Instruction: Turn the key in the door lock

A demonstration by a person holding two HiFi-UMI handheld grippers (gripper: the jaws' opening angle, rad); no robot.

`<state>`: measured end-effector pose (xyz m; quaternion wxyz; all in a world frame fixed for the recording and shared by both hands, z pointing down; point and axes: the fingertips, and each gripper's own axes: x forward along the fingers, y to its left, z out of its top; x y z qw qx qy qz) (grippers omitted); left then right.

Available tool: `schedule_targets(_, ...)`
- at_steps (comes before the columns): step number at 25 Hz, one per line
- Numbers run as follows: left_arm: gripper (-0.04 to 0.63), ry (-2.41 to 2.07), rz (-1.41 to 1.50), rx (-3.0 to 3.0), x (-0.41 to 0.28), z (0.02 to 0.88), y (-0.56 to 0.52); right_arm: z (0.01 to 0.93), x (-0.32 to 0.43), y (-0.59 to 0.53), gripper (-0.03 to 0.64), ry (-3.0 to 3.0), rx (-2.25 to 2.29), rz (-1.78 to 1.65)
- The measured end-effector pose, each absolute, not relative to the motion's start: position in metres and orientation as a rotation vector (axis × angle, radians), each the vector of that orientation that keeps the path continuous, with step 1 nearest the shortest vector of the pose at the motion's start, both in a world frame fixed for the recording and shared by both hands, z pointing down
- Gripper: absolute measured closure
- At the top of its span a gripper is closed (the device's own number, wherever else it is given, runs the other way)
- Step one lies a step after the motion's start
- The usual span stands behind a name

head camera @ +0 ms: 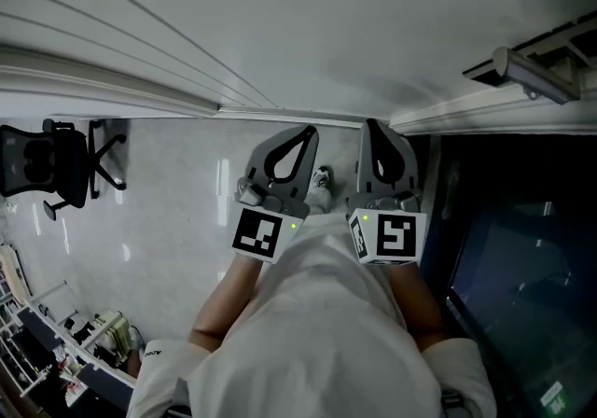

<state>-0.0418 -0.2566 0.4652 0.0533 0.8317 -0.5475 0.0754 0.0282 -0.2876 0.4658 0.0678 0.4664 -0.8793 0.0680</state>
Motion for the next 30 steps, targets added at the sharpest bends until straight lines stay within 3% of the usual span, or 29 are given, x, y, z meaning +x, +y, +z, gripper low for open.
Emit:
schedule_targets(11, 0.59, -1.811, 0.185, 2.379, -0.089, 0.468, -0.231, 0.469, -0.03, -0.256, 0.612, -2.754, 1.149, 0.227)
schedule_targets(30, 0.589, -1.949, 0.113, 2.204, -0.113, 0.477, -0.194, 0.477, -0.07, -0.224, 0.614, -2.85, 0.901, 0.209)
